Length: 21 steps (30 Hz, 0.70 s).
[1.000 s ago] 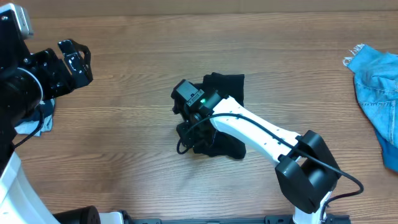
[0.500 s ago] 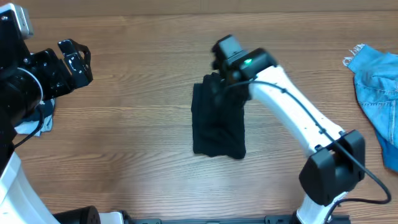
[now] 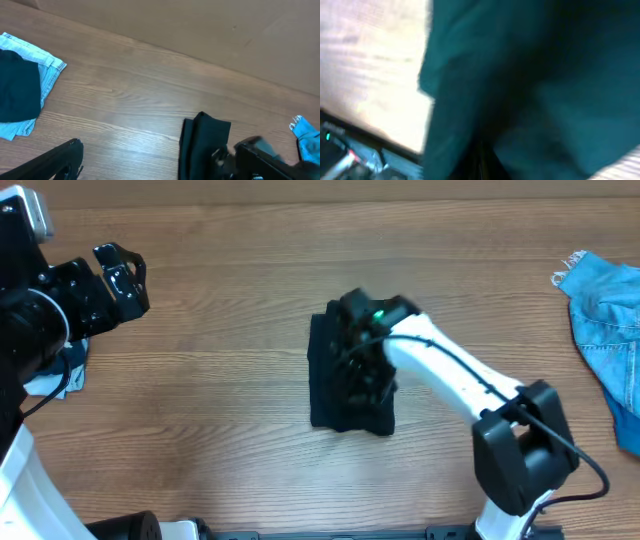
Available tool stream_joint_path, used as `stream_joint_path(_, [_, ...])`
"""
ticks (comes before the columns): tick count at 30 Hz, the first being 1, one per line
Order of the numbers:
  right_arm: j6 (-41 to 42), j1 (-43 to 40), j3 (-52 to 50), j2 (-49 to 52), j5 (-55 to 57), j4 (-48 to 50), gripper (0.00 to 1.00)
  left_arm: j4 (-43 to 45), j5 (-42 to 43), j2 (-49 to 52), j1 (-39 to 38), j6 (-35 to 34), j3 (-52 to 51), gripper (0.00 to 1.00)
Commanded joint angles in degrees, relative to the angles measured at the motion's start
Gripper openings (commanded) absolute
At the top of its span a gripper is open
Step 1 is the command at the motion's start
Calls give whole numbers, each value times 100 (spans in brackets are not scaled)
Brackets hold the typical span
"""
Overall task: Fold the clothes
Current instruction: 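Press the folded stack down and lift the right gripper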
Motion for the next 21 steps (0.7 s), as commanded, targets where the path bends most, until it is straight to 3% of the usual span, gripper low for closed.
stream_joint_path(1, [-42, 691, 20, -146, -273, 68, 4, 9, 46, 2, -15, 70, 17, 100])
stream_joint_path(9, [-37, 981, 557, -260, 463, 166, 4, 9, 46, 2, -15, 70, 17, 100])
stream_joint_path(15, [-13, 120, 1462, -487, 1360, 487, 4, 9, 46, 2, -15, 70, 17, 100])
stream_joint_path(21, [33, -809, 1224, -179, 1362, 1749, 4, 9, 46, 2, -15, 70, 17, 100])
